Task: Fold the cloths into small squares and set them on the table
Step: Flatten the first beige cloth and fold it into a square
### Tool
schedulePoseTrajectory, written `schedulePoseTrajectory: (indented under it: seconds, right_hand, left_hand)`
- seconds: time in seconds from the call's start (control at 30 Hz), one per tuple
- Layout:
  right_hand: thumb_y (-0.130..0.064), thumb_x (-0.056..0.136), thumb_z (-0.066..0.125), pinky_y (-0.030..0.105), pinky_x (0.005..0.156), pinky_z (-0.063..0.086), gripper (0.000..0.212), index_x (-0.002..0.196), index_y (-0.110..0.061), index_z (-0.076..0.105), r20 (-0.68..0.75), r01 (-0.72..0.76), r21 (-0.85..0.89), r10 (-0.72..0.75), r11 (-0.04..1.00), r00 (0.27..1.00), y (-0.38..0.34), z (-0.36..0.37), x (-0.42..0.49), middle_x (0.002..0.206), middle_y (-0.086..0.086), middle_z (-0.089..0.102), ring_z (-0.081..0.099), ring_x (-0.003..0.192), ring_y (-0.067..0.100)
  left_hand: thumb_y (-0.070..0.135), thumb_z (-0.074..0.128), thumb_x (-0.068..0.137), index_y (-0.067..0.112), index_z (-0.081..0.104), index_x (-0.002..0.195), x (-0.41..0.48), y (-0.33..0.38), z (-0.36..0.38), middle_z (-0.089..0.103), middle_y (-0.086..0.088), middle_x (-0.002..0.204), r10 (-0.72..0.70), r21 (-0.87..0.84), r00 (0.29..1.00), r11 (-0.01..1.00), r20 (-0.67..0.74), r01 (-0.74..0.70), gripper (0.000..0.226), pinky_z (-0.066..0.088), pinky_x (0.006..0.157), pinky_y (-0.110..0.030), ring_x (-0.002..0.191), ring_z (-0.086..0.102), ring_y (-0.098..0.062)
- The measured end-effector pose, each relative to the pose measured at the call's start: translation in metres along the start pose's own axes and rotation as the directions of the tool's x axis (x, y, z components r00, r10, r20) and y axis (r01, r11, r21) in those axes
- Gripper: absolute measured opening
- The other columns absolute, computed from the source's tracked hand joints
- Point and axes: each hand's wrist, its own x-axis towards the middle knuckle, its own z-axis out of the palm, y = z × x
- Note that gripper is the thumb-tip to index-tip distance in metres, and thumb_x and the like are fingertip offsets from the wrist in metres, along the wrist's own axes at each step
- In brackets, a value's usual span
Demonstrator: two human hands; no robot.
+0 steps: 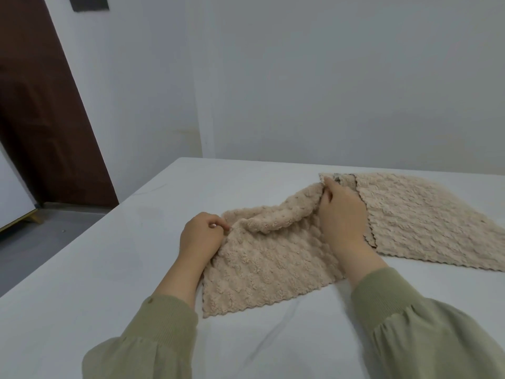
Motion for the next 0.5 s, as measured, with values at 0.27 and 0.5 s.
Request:
schedulePoseTrajectory:
  seconds: [0.27,0.5]
  right_hand:
    - [-0.020,0.095,0.042,0.039,0.094,0.044,0.049,0.142,-0.010,0.033,0.266,0.092,0.058,-0.105,0.994,0.958,0.006,0.018,-0.024,0.124,0.011,0.057,0.052,0.109,0.025]
    - [-0.045,0.094,0.035,0.044,0.106,0.034,0.059,0.145,-0.016,0.027,0.584,0.235,-0.107,-0.130,0.966,0.801,0.006,0.027,-0.025,0.139,0.007,0.048,0.042,0.128,0.023]
  left_hand:
    - [0.031,0.050,0.092,0.029,0.072,0.104,0.021,0.002,0.009,0.067,0.010,0.113,-0.021,0.099,0.987,0.995,0.160,0.005,0.025,0.043,0.099,-0.036,0.110,0.057,-0.013]
    - [0.012,0.046,0.094,0.014,0.045,0.139,0.026,0.003,0.007,0.039,0.004,0.144,0.022,-0.141,0.998,0.990,-0.051,-0.029,0.045,0.026,0.103,-0.018,0.134,0.036,-0.014]
